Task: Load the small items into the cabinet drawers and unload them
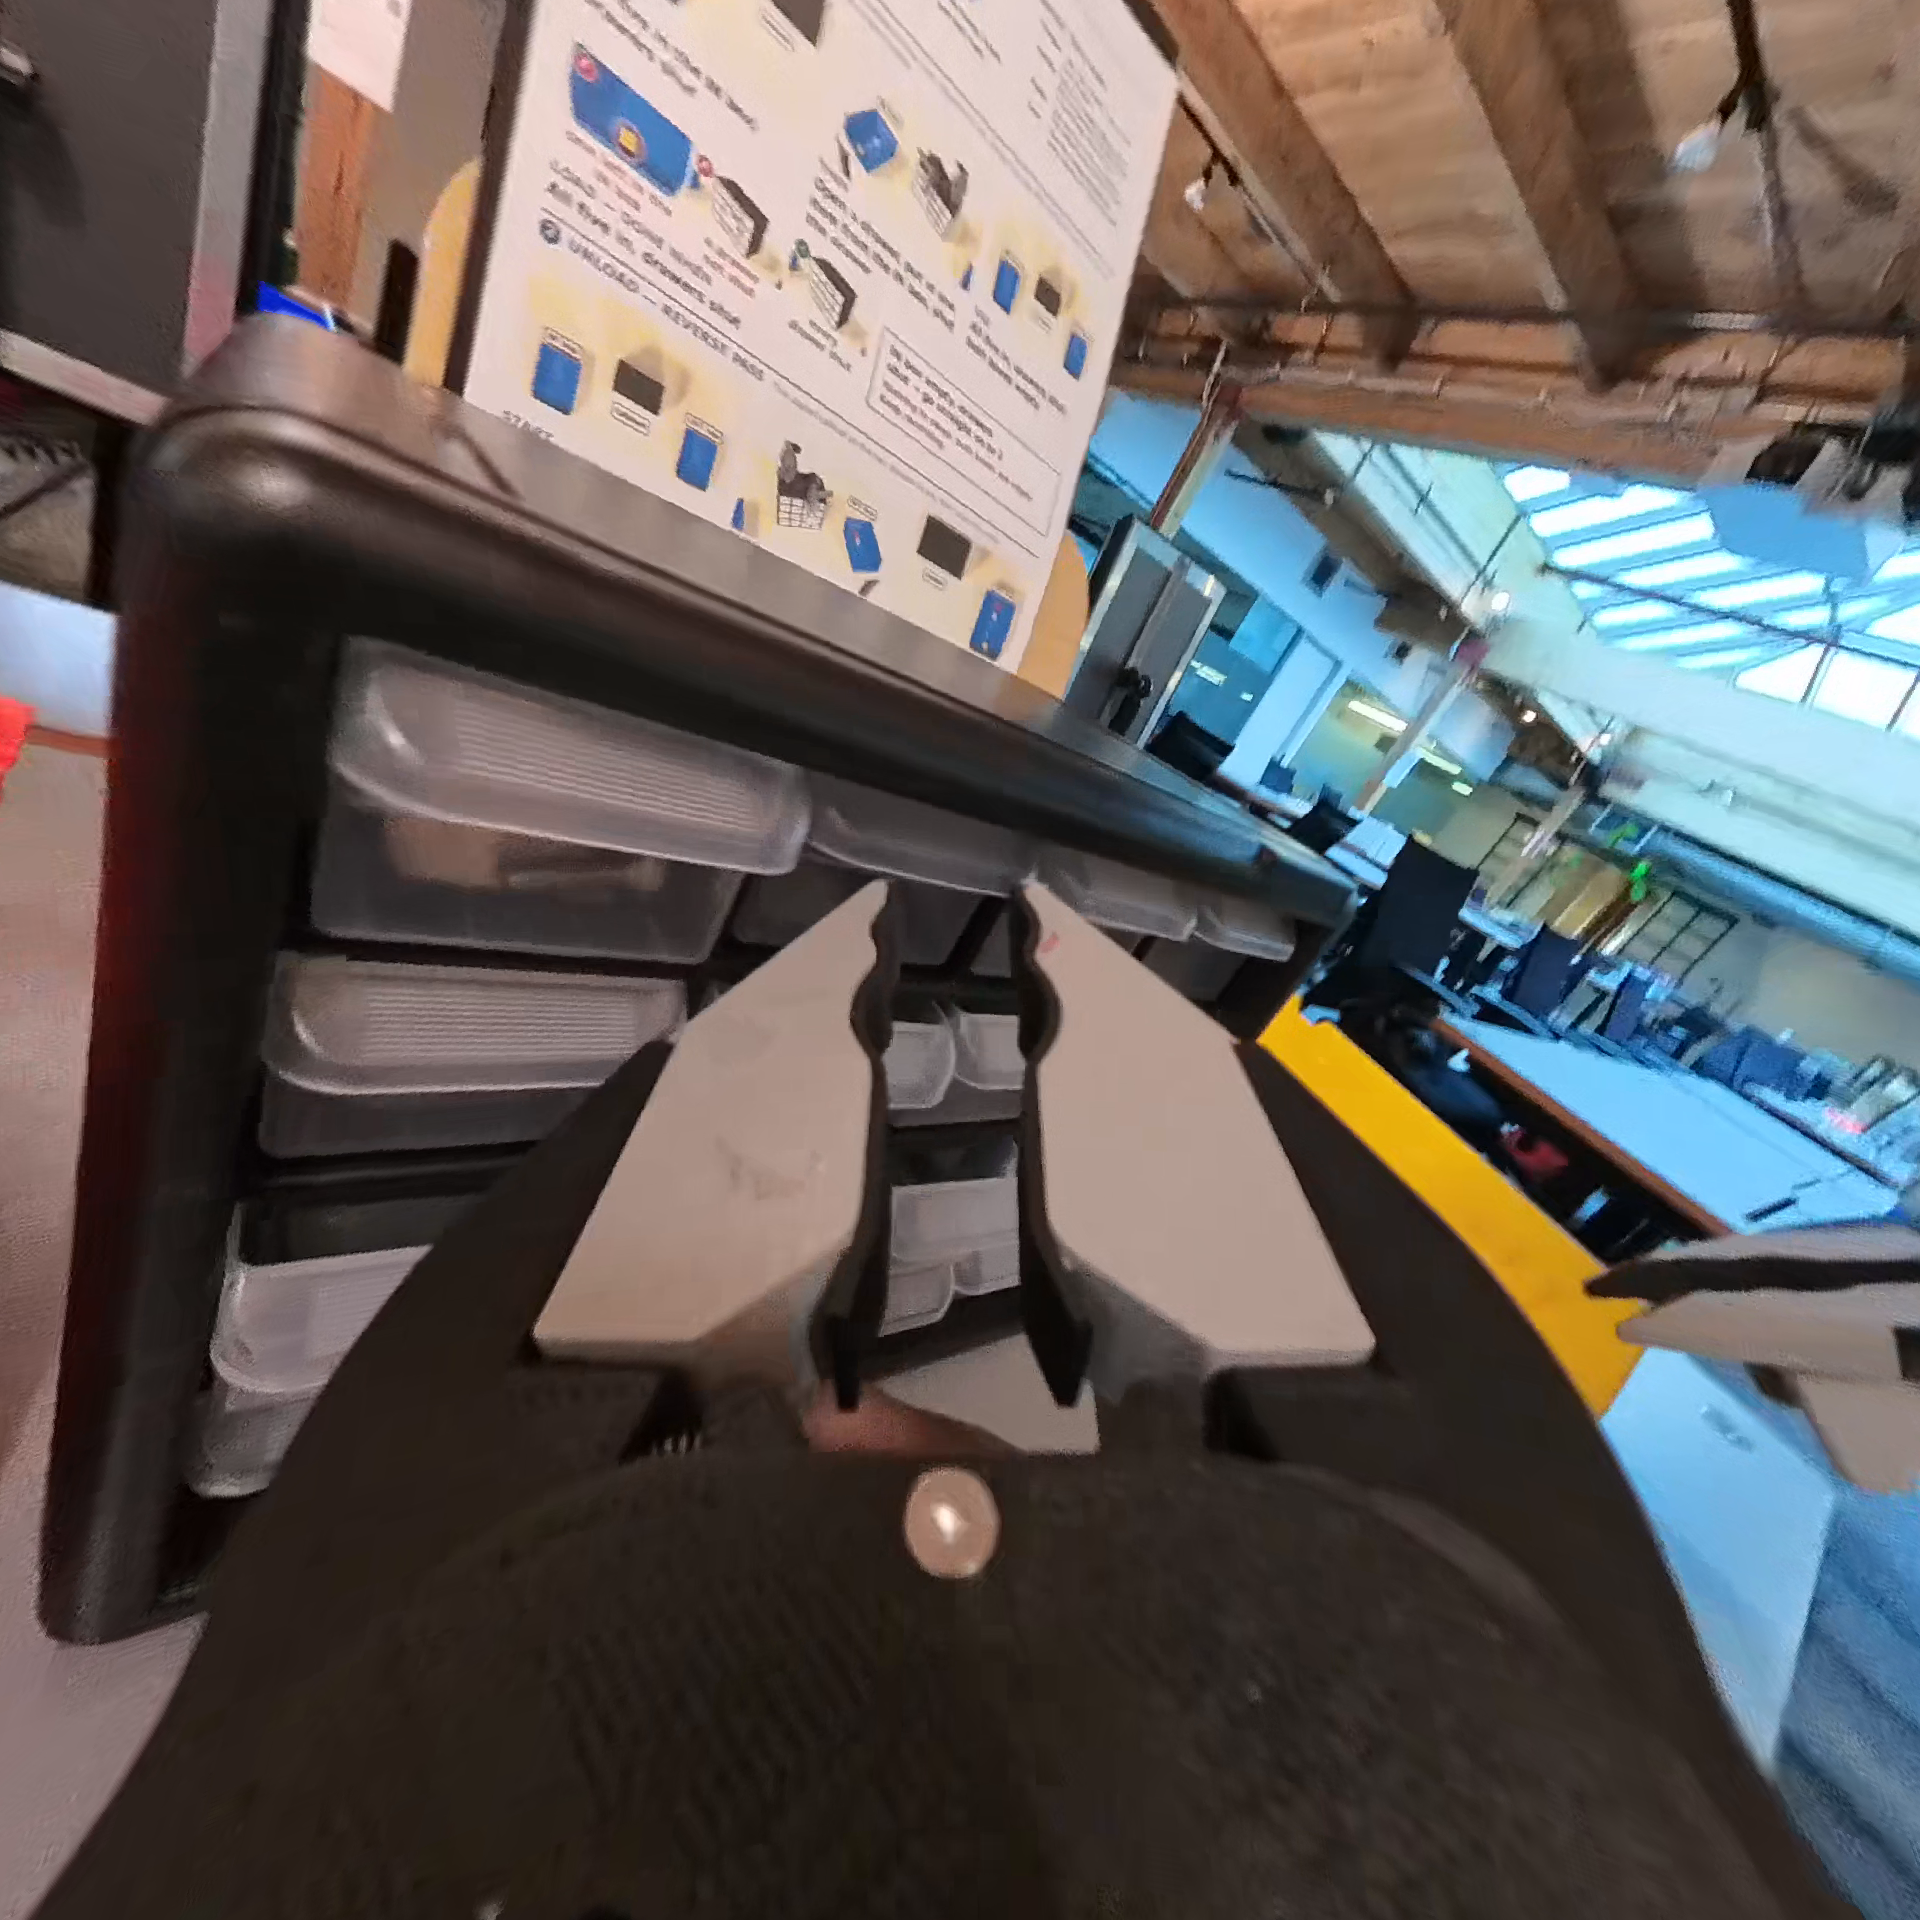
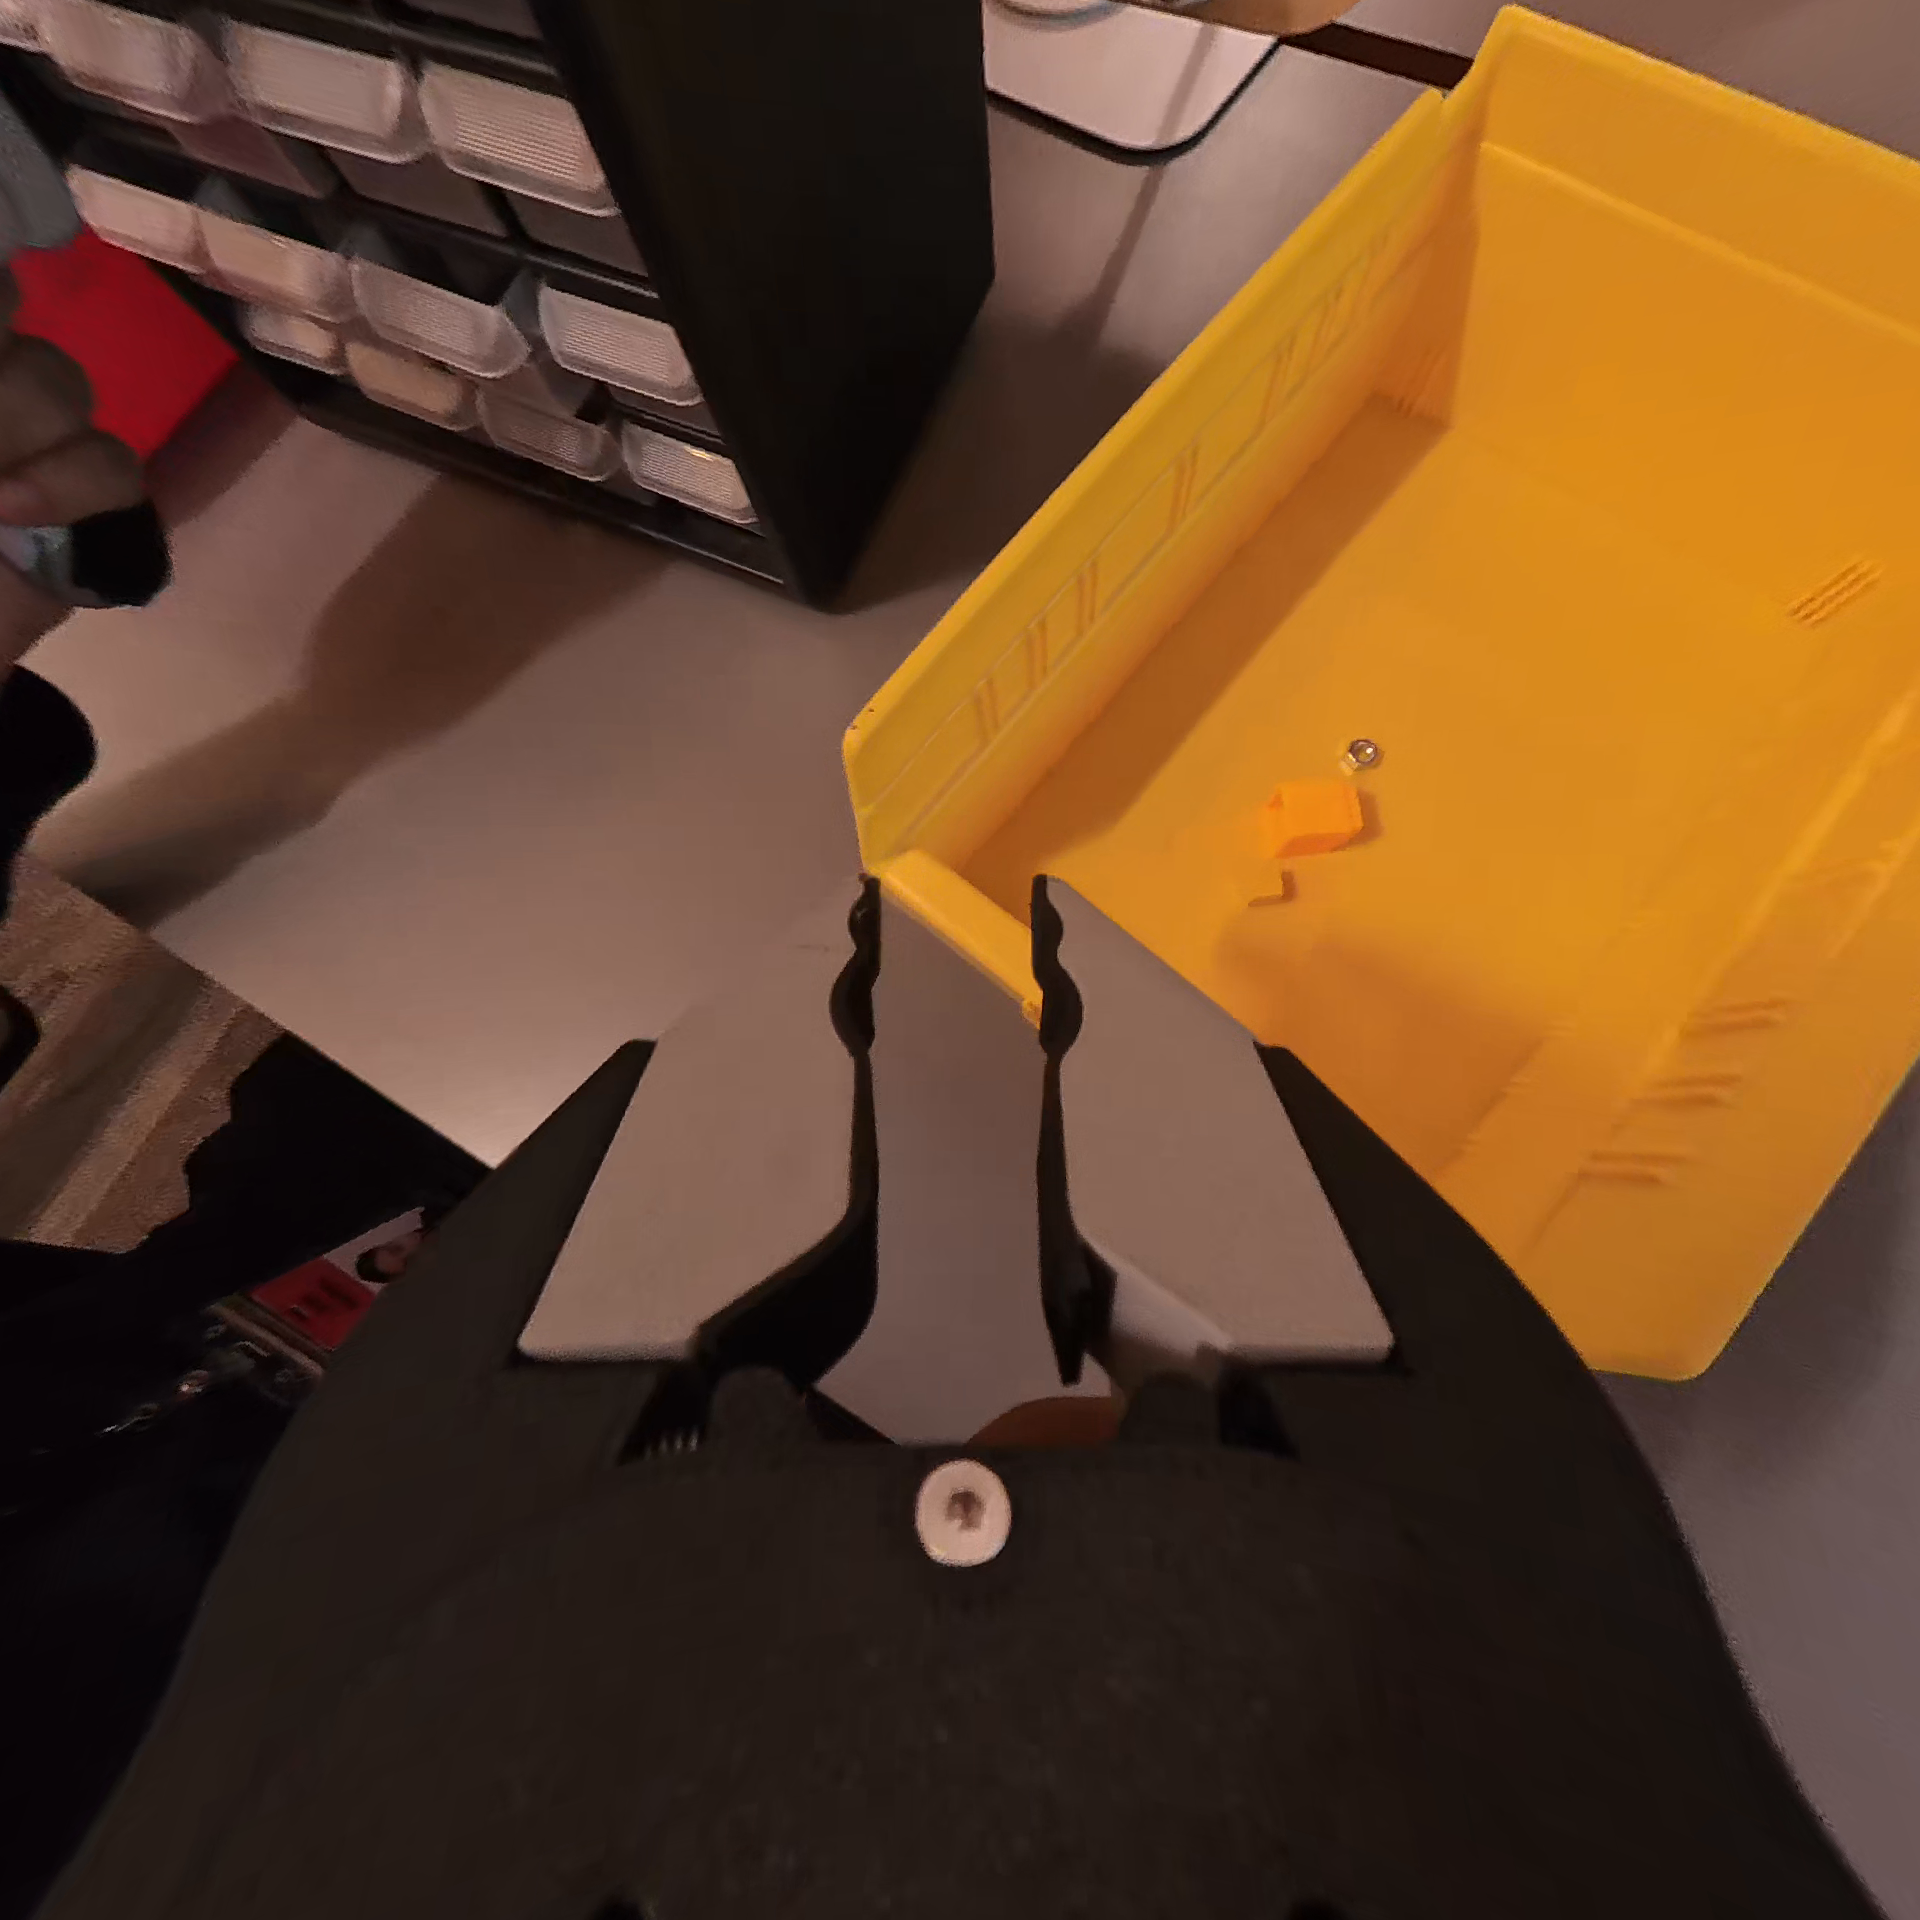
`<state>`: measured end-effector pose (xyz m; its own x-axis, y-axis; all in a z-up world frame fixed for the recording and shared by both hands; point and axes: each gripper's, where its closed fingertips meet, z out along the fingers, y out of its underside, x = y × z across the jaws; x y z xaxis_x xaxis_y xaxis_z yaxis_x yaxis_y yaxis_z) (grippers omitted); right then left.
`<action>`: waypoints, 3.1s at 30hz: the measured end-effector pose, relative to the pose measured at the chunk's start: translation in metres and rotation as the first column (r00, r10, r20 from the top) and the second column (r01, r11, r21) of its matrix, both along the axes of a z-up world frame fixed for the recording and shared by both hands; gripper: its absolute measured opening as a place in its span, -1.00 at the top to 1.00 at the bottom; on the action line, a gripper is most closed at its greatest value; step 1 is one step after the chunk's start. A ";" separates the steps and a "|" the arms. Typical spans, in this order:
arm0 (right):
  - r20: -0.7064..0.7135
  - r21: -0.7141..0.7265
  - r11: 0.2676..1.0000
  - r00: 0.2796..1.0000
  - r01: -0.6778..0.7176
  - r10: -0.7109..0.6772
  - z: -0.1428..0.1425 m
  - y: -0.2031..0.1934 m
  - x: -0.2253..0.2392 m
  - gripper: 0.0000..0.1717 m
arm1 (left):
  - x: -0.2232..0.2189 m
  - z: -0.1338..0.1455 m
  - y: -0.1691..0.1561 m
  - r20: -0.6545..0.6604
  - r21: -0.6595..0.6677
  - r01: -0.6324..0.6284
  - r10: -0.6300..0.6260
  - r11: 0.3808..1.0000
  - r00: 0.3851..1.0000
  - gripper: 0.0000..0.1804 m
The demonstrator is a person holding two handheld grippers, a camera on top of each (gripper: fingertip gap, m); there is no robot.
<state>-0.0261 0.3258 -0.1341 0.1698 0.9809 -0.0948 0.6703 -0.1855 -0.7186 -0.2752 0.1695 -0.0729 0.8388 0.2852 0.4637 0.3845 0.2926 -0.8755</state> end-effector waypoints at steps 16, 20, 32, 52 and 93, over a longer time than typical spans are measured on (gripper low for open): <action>-0.058 -0.040 0.999 0.998 -0.021 0.019 -0.003 -0.018 0.024 0.70 | 0.001 0.003 -0.006 0.140 0.104 0.112 -0.126 0.988 0.982 1.00; -0.063 -0.042 0.999 0.998 -0.029 0.027 -0.002 -0.022 0.025 0.70 | 0.005 0.004 -0.012 0.155 0.123 0.118 -0.137 0.985 0.978 1.00; -0.065 -0.013 0.998 0.996 -0.065 0.064 0.000 -0.038 0.024 0.70 | -0.002 0.008 -0.011 0.242 0.199 0.126 -0.173 0.972 0.955 0.68; -0.078 -0.031 0.994 0.992 -0.101 0.098 -0.003 -0.054 0.025 0.70 | 0.022 0.005 -0.029 0.317 0.295 0.180 -0.273 0.939 0.908 0.96; 0.318 0.180 0.894 0.884 -0.410 0.342 0.040 -0.189 -0.247 0.66 | 0.066 -0.013 -0.063 -0.099 -0.097 0.222 -0.231 0.970 0.968 0.91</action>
<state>-0.2734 0.1369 -0.0941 -0.2310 0.9625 0.1425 0.8289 0.2714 -0.4892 -0.2092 0.1064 -0.0856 0.9303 0.1161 0.3480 0.3328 0.1317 -0.9337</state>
